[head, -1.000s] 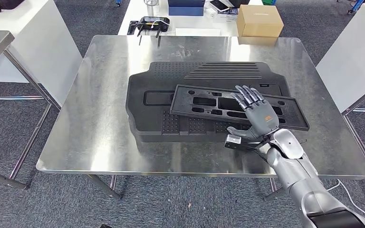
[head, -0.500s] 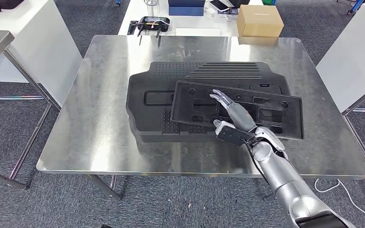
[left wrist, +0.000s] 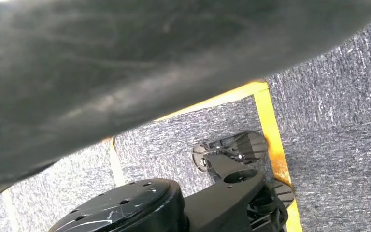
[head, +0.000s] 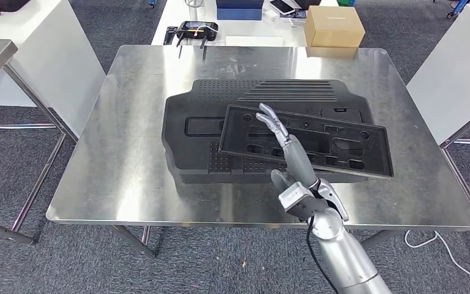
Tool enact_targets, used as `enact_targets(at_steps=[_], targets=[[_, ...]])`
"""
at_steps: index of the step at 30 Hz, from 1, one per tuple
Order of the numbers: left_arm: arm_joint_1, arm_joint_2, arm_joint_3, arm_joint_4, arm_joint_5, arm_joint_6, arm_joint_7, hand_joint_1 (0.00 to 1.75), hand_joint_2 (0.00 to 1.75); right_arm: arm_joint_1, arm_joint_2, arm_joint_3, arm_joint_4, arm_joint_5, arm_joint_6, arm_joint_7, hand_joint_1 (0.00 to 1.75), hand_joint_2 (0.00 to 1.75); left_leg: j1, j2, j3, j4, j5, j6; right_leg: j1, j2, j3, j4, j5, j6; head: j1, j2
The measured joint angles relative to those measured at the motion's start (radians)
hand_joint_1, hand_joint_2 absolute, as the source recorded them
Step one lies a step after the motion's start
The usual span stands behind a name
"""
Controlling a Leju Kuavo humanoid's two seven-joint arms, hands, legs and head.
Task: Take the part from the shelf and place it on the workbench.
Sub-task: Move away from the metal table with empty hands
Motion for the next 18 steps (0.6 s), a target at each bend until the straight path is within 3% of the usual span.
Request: enact_targets(at_steps=[9,14,18], targets=[[0.011,-0.003,0.045,0.000,0.046,0.027,-0.003,0.00,0.00,0.218,0.060,0.019,-0.314,-0.395,0.149,-0.070,0.00,0.00,0.000,-0.001,0.000,0.000,-0.001,-0.001,0.000,0.000,0.000,0.000,-0.001,0.000,0.000,0.000],[0.019,-0.003,0.087,-0.005,0.078,0.029,-0.004,0.00,0.00,0.388,0.066,0.003,-0.442,-0.459,0.201,-0.138,0.00,0.00,0.000,0.000,0.000,0.000,-0.004,0.000,0.000,0.000,0.000,0.000,-0.003,0.001,0.000,0.000],[0.022,-0.003,0.105,-0.008,0.081,0.029,-0.005,0.00,0.00,0.453,0.066,-0.016,-0.495,-0.469,0.215,-0.147,0.00,0.00,0.000,0.000,0.002,0.000,-0.005,-0.001,0.000,0.000,0.001,0.000,-0.003,0.001,0.000,0.000]])
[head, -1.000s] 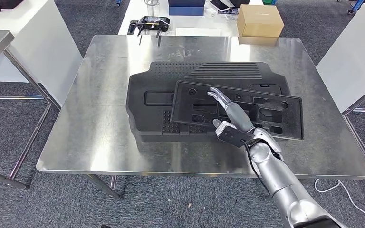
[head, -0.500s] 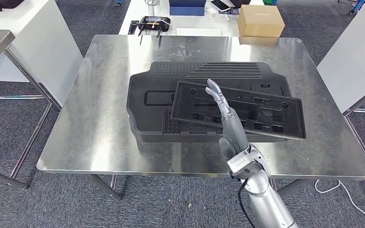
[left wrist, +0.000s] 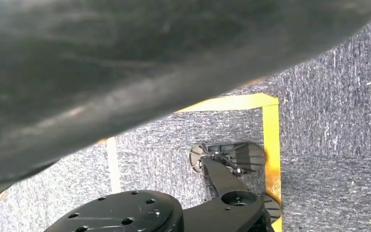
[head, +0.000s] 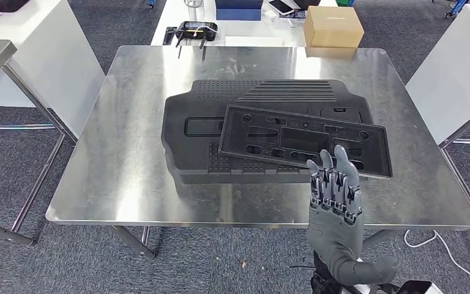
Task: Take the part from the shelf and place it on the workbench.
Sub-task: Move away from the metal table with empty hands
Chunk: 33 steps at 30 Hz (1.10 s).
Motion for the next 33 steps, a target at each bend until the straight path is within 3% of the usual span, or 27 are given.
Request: enact_targets(at_steps=[13,26,33], targets=[[0.008,-0.001,0.027,-0.006,-0.005,0.001,-0.008,0.00,0.00,0.116,0.035,-0.113,-0.080,-0.089,0.057,0.001,0.00,0.00,0.000,0.001,0.002,0.000,0.000,0.000,0.000,0.000,0.001,0.000,-0.001,0.000,0.000,0.000],[0.009,-0.002,0.030,-0.006,-0.011,-0.002,-0.006,0.00,0.00,0.147,0.064,-0.184,-0.114,-0.054,0.029,-0.002,0.00,0.00,-0.001,0.001,0.003,0.000,-0.003,-0.001,-0.002,0.000,0.003,0.000,-0.001,0.000,0.000,0.000],[0.010,-0.002,0.033,-0.006,-0.012,-0.008,-0.008,0.00,0.00,0.152,0.078,-0.220,-0.119,-0.056,0.015,-0.003,0.00,0.00,-0.005,0.001,0.004,0.003,-0.006,0.005,-0.005,0.000,0.006,0.000,-0.002,0.004,0.000,0.000]])
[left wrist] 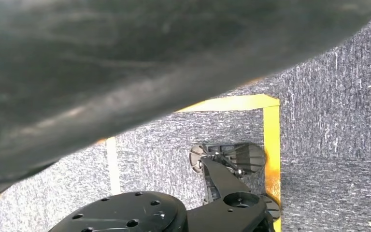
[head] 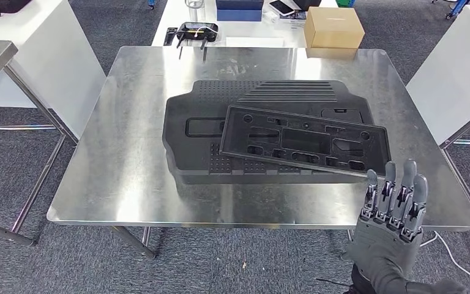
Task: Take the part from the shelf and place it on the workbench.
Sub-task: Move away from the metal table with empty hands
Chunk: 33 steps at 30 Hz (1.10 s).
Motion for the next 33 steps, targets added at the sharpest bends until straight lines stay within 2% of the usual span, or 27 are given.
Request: enact_targets(at_steps=[5,7,8,10,11,12,13,14,15,17,18,21,23,24,25,26,28,29,30,31,33], targets=[[0.000,-0.001,0.010,0.000,0.002,-0.007,-0.003,0.00,0.00,0.000,0.008,-0.019,0.000,-0.011,0.000,0.000,0.00,0.00,-0.002,0.001,0.004,0.003,0.000,0.012,-0.002,0.000,0.006,0.000,-0.001,0.008,0.000,0.000],[-0.001,-0.003,0.013,0.000,0.003,-0.008,-0.005,0.00,0.00,-0.001,0.011,-0.024,-0.001,-0.012,0.001,0.000,0.00,0.00,0.004,0.004,0.010,-0.003,0.007,0.019,-0.002,0.000,-0.005,0.026,-0.018,0.009,0.001,0.000],[-0.001,-0.005,0.014,0.000,0.004,-0.008,-0.006,0.00,0.00,-0.001,0.011,-0.026,-0.002,-0.013,0.002,0.000,0.00,0.00,0.008,0.006,0.012,-0.006,0.010,0.023,-0.001,-0.001,-0.022,0.065,-0.041,0.007,0.002,0.000],[-0.001,-0.006,0.016,0.000,0.004,-0.008,-0.007,0.00,0.00,-0.001,0.012,-0.031,-0.002,-0.013,0.002,0.000,0.00,0.00,0.011,0.009,0.011,-0.007,0.012,0.025,-0.003,-0.001,-0.080,0.202,-0.108,0.002,0.005,0.000],[-0.001,-0.006,0.017,0.000,0.005,-0.009,-0.007,0.00,0.00,-0.001,0.012,-0.033,-0.002,-0.013,0.002,0.001,0.00,0.00,0.012,0.011,0.010,-0.007,0.012,0.024,-0.004,-0.001,-0.106,0.268,-0.133,0.002,0.005,0.000],[-0.001,-0.007,0.019,0.000,0.005,-0.009,-0.007,0.00,0.00,-0.001,0.012,-0.036,-0.002,-0.013,0.002,0.001,0.00,0.00,0.012,0.012,0.009,-0.007,0.013,0.023,-0.005,-0.001,-0.119,0.306,-0.147,0.007,0.005,0.000],[0.000,-0.008,0.021,0.000,0.005,-0.009,-0.007,0.00,0.00,-0.001,0.012,-0.038,-0.002,-0.013,0.002,0.001,0.00,0.00,0.014,0.012,0.009,-0.006,0.014,0.022,-0.007,-0.002,-0.111,0.302,-0.145,0.014,0.005,0.000],[-0.001,-0.009,0.022,0.000,0.006,-0.010,-0.007,0.00,0.00,-0.001,0.012,-0.041,-0.002,-0.013,0.003,0.001,0.00,0.00,0.016,0.012,0.009,-0.006,0.014,0.019,-0.009,-0.002,-0.079,0.254,-0.130,0.024,0.004,0.000],[-0.001,-0.010,0.023,0.000,0.007,-0.010,-0.007,0.00,0.00,-0.001,0.013,-0.042,-0.002,-0.013,0.003,0.001,0.00,0.00,0.018,0.012,0.009,-0.005,0.015,0.015,-0.011,-0.004,-0.031,0.177,-0.110,0.034,0.005,0.000],[-0.001,-0.012,0.023,-0.001,0.008,-0.010,-0.008,0.00,0.00,-0.002,0.013,-0.045,-0.002,-0.014,0.004,0.001,0.00,0.00,0.019,0.010,0.009,-0.003,0.016,0.008,-0.015,-0.008,0.048,0.044,-0.081,0.045,0.006,0.000],[-0.001,-0.012,0.023,-0.001,0.008,-0.010,-0.008,0.00,0.00,-0.002,0.013,-0.045,-0.002,-0.014,0.005,0.002,0.00,0.00,0.019,0.010,0.009,-0.003,0.016,0.006,-0.016,-0.010,0.066,0.014,-0.076,0.047,0.007,0.000],[-0.001,-0.012,0.023,-0.001,0.008,-0.010,-0.008,0.00,0.00,-0.002,0.013,-0.045,-0.002,-0.014,0.005,0.002,0.00,0.00,0.018,0.010,0.009,-0.003,0.016,0.005,-0.016,-0.011,0.069,0.006,-0.077,0.046,0.007,0.000],[-0.001,-0.012,0.024,-0.002,0.009,-0.010,-0.009,0.00,0.00,-0.003,0.013,-0.045,-0.002,-0.013,0.005,0.002,0.00,0.00,0.015,0.010,0.007,-0.001,0.014,0.000,-0.012,-0.008,0.070,0.004,-0.072,0.038,0.008,0.000],[-0.001,-0.012,0.024,-0.002,0.010,-0.010,-0.009,0.00,0.00,-0.003,0.013,-0.045,-0.002,-0.013,0.006,0.002,0.00,0.00,0.014,0.010,0.007,0.000,0.014,-0.005,-0.010,-0.006,0.071,0.004,-0.068,0.031,0.007,0.000],[-0.001,-0.013,0.025,-0.002,0.010,-0.011,-0.009,0.00,0.00,-0.003,0.015,-0.046,-0.002,-0.011,0.006,0.003,0.00,0.00,0.016,0.010,0.004,0.009,0.005,-0.014,-0.009,-0.005,0.071,0.005,-0.061,0.018,0.006,0.000],[-0.001,-0.014,0.027,-0.002,0.010,-0.011,-0.010,0.00,0.00,-0.002,0.016,-0.047,-0.002,-0.008,0.006,0.003,0.00,0.00,0.019,0.011,-0.016,0.062,-0.031,-0.023,-0.009,-0.005,0.069,0.005,-0.055,0.003,0.005,0.000],[-0.001,-0.014,0.029,-0.002,0.011,-0.013,-0.010,0.00,0.00,-0.002,0.018,-0.049,-0.002,0.000,0.006,0.004,0.00,0.00,0.025,0.011,-0.074,0.214,-0.122,-0.038,-0.007,-0.008,0.061,0.006,-0.045,-0.020,0.003,0.000],[-0.001,-0.015,0.030,-0.002,0.011,-0.015,-0.010,0.00,0.00,-0.001,0.019,-0.050,-0.002,0.003,0.005,0.005,0.00,0.00,0.026,0.011,-0.098,0.283,-0.157,-0.041,-0.005,-0.009,0.056,0.007,-0.043,-0.025,0.002,0.000],[0.000,-0.015,0.031,-0.002,0.011,-0.015,-0.010,0.00,0.00,-0.001,0.019,-0.050,-0.002,0.006,0.003,0.005,0.00,0.00,0.026,0.011,-0.093,0.289,-0.155,-0.040,-0.004,-0.009,0.053,0.009,-0.041,-0.026,0.002,0.000],[0.000,-0.015,0.033,-0.002,0.011,-0.016,-0.010,0.00,0.00,-0.001,0.019,-0.050,-0.002,0.009,0.000,0.005,0.00,0.00,0.028,0.011,-0.067,0.257,-0.135,-0.039,-0.003,-0.009,0.050,0.011,-0.040,-0.025,0.002,0.000],[-0.002,-0.015,0.036,-0.002,0.012,-0.017,-0.010,0.00,0.00,-0.001,0.019,-0.051,-0.002,0.015,-0.009,0.005,0.00,0.00,0.031,0.010,0.020,0.119,-0.083,-0.038,-0.002,-0.008,0.047,0.018,-0.038,-0.022,0.002,0.000]])
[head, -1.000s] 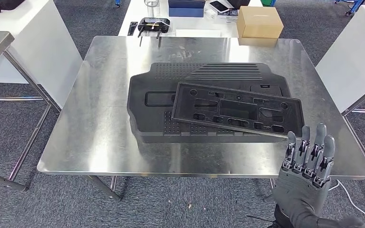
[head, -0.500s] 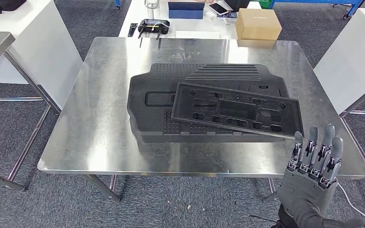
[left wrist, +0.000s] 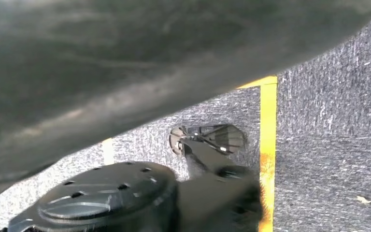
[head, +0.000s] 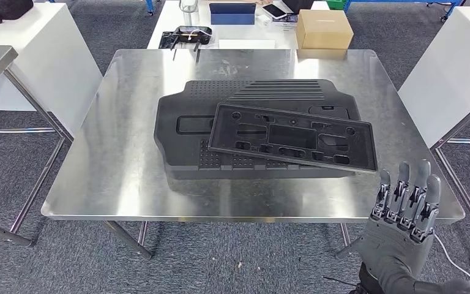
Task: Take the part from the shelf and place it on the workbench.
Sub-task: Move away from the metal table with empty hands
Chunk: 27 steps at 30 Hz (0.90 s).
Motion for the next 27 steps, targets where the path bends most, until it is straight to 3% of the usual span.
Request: enact_targets(at_steps=[2,5,6,7,9,11,12,13,14,16,17,18,20,22,23,25,26,27], targets=[[-0.001,-0.001,0.002,0.000,0.000,-0.001,-0.001,0.00,0.00,-0.001,0.001,0.000,0.000,0.006,-0.004,0.000,0.00,0.00,-0.002,-0.003,0.048,-0.089,0.025,0.004,0.005,0.000,-0.004,0.006,0.003,0.006,0.002,0.000],[-0.001,-0.001,0.003,0.000,0.000,-0.003,-0.002,0.00,0.00,0.000,0.002,-0.001,0.000,0.010,-0.004,0.000,0.00,0.00,-0.010,-0.004,0.039,-0.099,0.038,0.023,0.002,0.001,-0.014,0.007,0.013,0.025,0.003,0.000],[-0.001,-0.001,0.003,0.000,0.000,-0.003,-0.002,0.00,0.00,0.000,0.002,-0.001,0.000,0.011,-0.005,0.000,0.00,0.00,-0.011,-0.002,0.034,-0.100,0.046,0.032,0.001,0.001,-0.022,0.016,0.005,0.028,0.004,0.000],[-0.001,-0.001,0.003,0.000,0.000,-0.003,-0.002,0.00,0.00,0.000,0.002,-0.001,0.000,0.012,-0.006,0.000,0.00,0.00,-0.010,-0.001,0.026,-0.102,0.054,0.042,0.001,0.001,-0.036,0.041,-0.016,0.027,0.006,0.000],[-0.002,-0.001,0.004,0.000,0.000,-0.006,-0.002,0.00,0.00,0.000,0.002,-0.001,0.000,0.017,-0.007,-0.001,0.00,0.00,-0.010,0.001,0.007,-0.103,0.069,0.053,0.001,0.001,-0.081,0.151,-0.090,0.018,0.011,0.000],[-0.002,0.000,0.004,0.000,0.000,-0.008,-0.002,0.00,0.00,0.000,0.001,-0.001,0.000,0.020,-0.010,-0.001,0.00,0.00,-0.013,0.003,-0.015,-0.102,0.082,0.057,0.001,0.001,-0.118,0.272,-0.149,0.016,0.013,0.000],[-0.002,0.000,0.005,0.000,0.000,-0.009,-0.002,0.00,0.00,0.000,0.001,-0.001,0.000,0.021,-0.010,-0.001,0.00,0.00,-0.015,0.004,-0.025,-0.102,0.090,0.057,0.001,0.001,-0.116,0.296,-0.158,0.021,0.013,0.000],[-0.002,-0.001,0.005,0.000,0.000,-0.009,-0.002,0.00,0.00,0.000,0.000,-0.001,0.000,0.021,-0.011,-0.001,0.00,0.00,-0.016,0.004,-0.034,-0.102,0.096,0.057,0.002,0.001,-0.093,0.278,-0.151,0.027,0.013,0.000],[-0.002,-0.001,0.005,0.000,-0.001,-0.009,-0.002,0.00,0.00,-0.001,0.000,-0.001,0.000,0.021,-0.012,-0.001,0.00,0.00,-0.017,0.004,-0.043,-0.102,0.103,0.055,0.003,0.001,-0.051,0.224,-0.134,0.034,0.013,0.000],[-0.002,-0.002,0.005,0.000,-0.001,-0.009,-0.002,0.00,0.00,-0.003,-0.001,-0.001,0.000,0.021,-0.012,-0.001,0.00,0.00,-0.020,0.003,-0.053,-0.101,0.115,0.051,0.008,0.000,0.058,0.068,-0.104,0.036,0.013,0.000],[-0.002,-0.003,0.005,0.000,-0.001,-0.009,-0.002,0.00,0.00,-0.004,-0.001,-0.001,0.000,0.021,-0.012,-0.001,0.00,0.00,-0.021,0.002,-0.055,-0.101,0.121,0.046,0.012,0.000,0.096,0.011,-0.095,0.033,0.012,0.000],[-0.002,-0.004,0.006,0.000,-0.001,-0.009,-0.002,0.00,0.00,-0.005,-0.001,-0.001,0.000,0.021,-0.012,-0.001,0.00,0.00,-0.021,0.002,-0.056,-0.101,0.127,0.041,0.015,0.000,0.114,-0.020,-0.092,0.030,0.012,0.000],[-0.002,-0.004,0.006,0.000,-0.001,-0.009,-0.002,0.00,0.00,-0.006,-0.001,-0.001,0.000,0.021,-0.012,-0.001,0.00,0.00,-0.020,0.003,-0.057,-0.103,0.139,0.027,0.016,0.000,0.108,-0.029,-0.082,0.019,0.011,0.000],[-0.001,-0.004,0.008,0.000,-0.001,-0.009,-0.002,0.00,0.00,-0.006,-0.001,-0.001,0.000,0.021,-0.012,-0.001,0.00,0.00,-0.017,0.001,-0.067,-0.083,0.115,0.015,0.008,-0.002,0.097,-0.035,-0.068,0.002,0.010,0.000],[-0.001,-0.004,0.008,0.000,-0.001,-0.009,-0.002,0.00,0.00,-0.006,-0.001,-0.001,0.000,0.021,-0.012,-0.001,0.00,0.00,-0.015,0.001,-0.079,-0.048,0.078,0.010,0.004,-0.004,0.091,-0.037,-0.060,-0.006,0.010,0.000],[0.000,-0.003,0.009,0.000,-0.001,-0.009,-0.002,0.00,0.00,-0.006,-0.001,-0.001,0.000,0.021,-0.012,-0.001,0.00,0.00,-0.008,0.000,-0.111,0.074,-0.020,0.000,0.003,-0.006,0.075,-0.036,-0.046,-0.014,0.008,0.000],[0.000,-0.004,0.010,0.000,-0.001,-0.009,-0.002,0.00,0.00,-0.005,-0.001,-0.001,0.000,0.021,-0.012,-0.001,0.00,0.00,-0.004,0.000,-0.123,0.135,-0.052,-0.004,0.004,-0.006,0.068,-0.034,-0.040,-0.014,0.008,0.000],[0.000,-0.004,0.010,0.000,-0.001,-0.009,-0.002,0.00,0.00,-0.005,-0.001,-0.002,0.000,0.021,-0.012,-0.001,0.00,0.00,0.000,0.001,-0.124,0.173,-0.062,-0.008,0.004,-0.007,0.061,-0.031,-0.034,-0.012,0.008,0.000]])
